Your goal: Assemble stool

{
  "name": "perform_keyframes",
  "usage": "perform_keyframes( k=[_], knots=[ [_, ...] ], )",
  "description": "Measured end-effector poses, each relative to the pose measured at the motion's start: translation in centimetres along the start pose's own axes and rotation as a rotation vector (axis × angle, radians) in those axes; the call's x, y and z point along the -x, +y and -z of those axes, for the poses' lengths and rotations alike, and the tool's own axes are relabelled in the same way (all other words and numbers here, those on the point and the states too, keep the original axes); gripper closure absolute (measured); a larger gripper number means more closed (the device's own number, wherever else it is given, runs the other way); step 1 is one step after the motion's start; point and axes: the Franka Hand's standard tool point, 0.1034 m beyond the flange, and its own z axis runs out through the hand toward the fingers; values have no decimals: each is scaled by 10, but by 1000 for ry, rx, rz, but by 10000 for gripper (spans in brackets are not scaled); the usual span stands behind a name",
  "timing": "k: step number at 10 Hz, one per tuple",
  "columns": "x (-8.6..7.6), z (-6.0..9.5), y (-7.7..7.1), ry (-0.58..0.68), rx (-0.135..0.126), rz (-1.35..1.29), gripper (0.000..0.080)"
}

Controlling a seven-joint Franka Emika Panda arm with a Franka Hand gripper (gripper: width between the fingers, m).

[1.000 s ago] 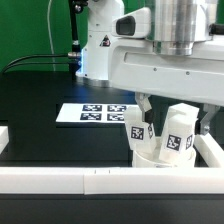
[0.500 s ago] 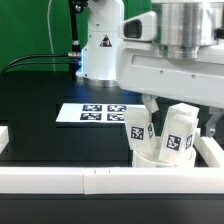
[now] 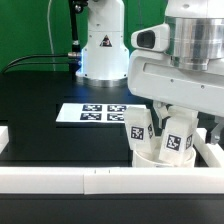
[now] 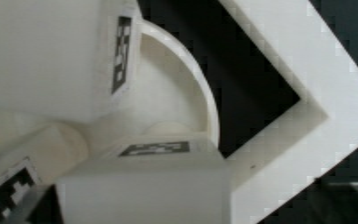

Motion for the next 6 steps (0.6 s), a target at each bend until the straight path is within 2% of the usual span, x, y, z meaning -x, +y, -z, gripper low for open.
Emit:
perform_keyframes(
  k=[1,2,3,5,6],
  knots=[
    [0,0,0,0,0,-14,284],
    [-1,0,0,0,0,-28,422],
    [-1,0,1,0,0,-41,466],
    [-1,1,2,-15,5,-223,466],
    [-6,3,6,-36,16,-338,466]
  ],
)
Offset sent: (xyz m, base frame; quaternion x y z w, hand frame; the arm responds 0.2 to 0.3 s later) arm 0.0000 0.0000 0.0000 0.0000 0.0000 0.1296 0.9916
